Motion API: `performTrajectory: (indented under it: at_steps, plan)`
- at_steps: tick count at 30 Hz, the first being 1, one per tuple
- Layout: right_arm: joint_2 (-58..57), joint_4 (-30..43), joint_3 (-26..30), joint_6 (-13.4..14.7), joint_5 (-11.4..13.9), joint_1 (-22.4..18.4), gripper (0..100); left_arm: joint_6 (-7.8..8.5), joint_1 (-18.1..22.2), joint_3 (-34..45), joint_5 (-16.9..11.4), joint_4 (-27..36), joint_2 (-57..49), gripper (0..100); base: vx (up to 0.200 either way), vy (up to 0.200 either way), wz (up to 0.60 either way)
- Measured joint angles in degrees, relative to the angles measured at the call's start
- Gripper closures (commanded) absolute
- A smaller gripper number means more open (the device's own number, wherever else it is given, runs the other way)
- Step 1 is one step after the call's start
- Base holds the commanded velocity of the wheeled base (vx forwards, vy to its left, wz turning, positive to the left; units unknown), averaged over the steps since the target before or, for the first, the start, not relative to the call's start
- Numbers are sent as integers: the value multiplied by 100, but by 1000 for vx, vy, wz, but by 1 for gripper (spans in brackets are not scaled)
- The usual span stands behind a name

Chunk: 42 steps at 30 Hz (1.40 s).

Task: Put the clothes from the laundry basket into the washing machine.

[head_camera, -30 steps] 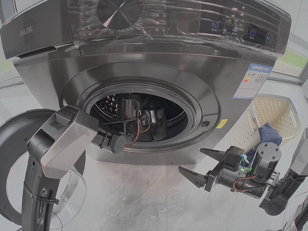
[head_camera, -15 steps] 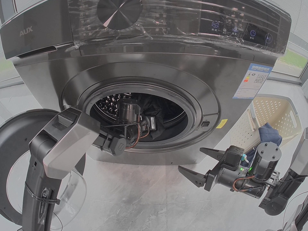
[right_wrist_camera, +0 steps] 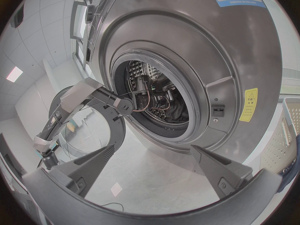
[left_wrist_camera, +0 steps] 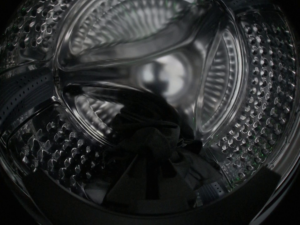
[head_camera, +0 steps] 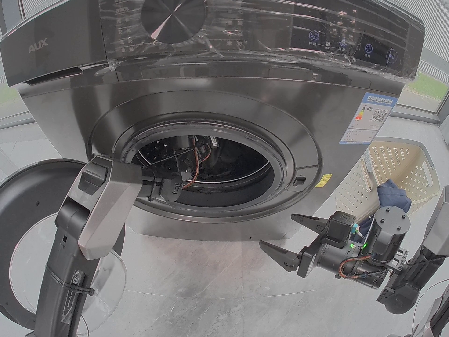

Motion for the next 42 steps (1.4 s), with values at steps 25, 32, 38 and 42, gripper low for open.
performTrajectory:
  at_steps: [25,32,38,42]
  plan:
    - [11,5,57,39,-4,9,0,257,-416,2063,-101,-414,-733,0,0,0,0]
    - [-44,7,206,34,-6,69,0,534,-786,4097,-332,-1296,-1434,0,0,0,0]
    - [-177,7,380,37,-72,100,0,630,-1187,5775,-473,-1894,-2149,0,0,0,0]
    - [-328,11,539,41,-168,100,0,633,-1484,6939,-528,-2221,-2817,0,0,0,0]
